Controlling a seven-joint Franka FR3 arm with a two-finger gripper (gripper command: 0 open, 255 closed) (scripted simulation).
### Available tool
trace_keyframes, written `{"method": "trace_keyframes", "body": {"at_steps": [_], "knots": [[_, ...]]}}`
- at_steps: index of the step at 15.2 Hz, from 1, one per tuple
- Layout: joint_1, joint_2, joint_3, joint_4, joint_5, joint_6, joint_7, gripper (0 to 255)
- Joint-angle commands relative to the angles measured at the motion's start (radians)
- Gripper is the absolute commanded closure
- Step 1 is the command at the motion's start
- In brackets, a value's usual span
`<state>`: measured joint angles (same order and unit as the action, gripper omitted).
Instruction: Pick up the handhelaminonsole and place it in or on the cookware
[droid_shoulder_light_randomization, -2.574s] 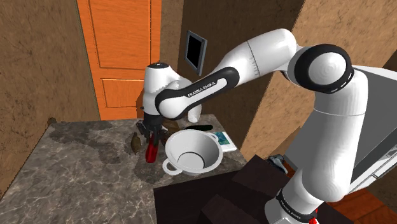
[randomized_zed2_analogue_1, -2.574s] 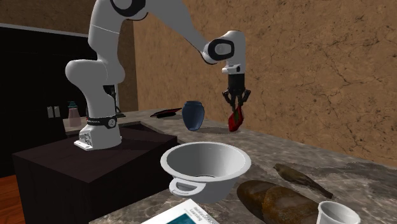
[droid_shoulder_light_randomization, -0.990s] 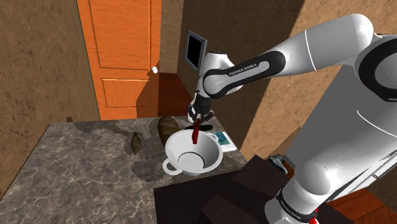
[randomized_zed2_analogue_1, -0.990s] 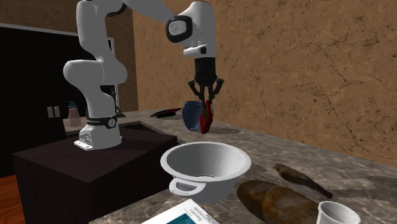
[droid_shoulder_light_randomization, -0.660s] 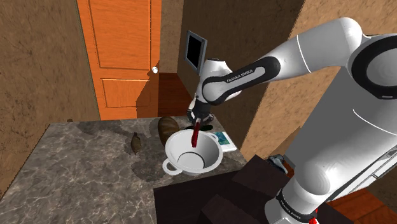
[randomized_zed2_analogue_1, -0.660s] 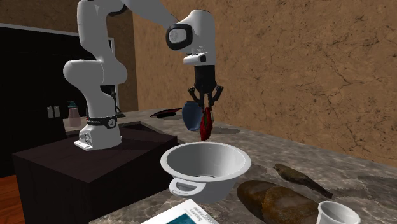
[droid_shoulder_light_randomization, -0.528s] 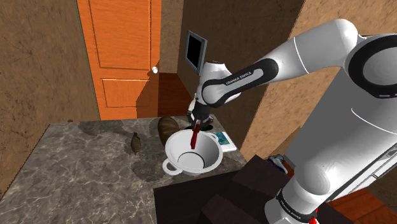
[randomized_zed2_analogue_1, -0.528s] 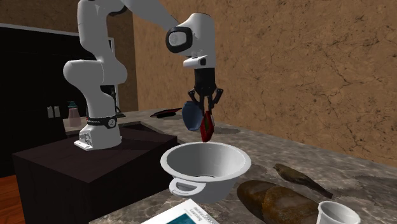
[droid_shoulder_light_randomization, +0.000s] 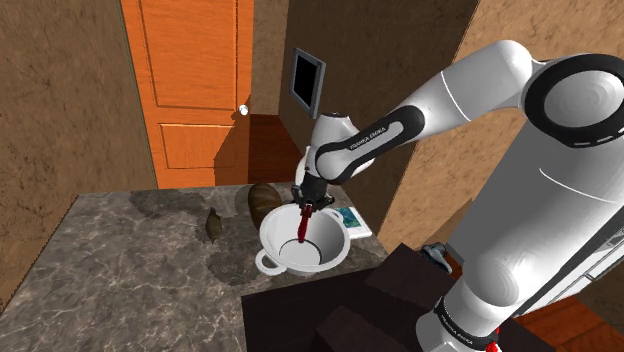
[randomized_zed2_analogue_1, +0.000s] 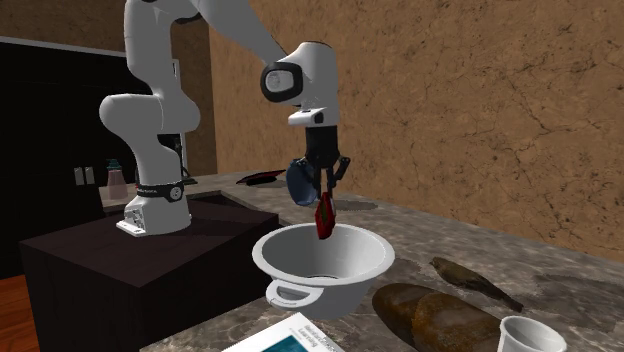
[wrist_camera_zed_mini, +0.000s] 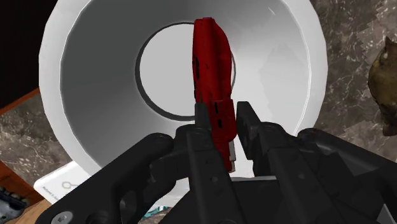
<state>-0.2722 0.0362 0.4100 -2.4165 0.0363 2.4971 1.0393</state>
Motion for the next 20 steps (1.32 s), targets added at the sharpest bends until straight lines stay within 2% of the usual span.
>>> {"method": "trace_keyframes", "body": {"at_steps": [1,3,10,11,16,20], "knots": [[0.001,0.024,-0.001,-0.005,-0.015,0.028,0.011,255],[0.002,0.051,-0.004,-0.01,-0.033,0.058,0.023,255],[0.003,0.05,-0.004,-0.01,-0.032,0.058,0.022,255],[0.003,0.051,-0.004,-0.01,-0.032,0.058,0.022,0],[0.003,0.05,-0.004,-0.01,-0.032,0.058,0.022,0],[-0.005,-0.066,0.002,0.013,0.037,-0.074,-0.028,0]]}}
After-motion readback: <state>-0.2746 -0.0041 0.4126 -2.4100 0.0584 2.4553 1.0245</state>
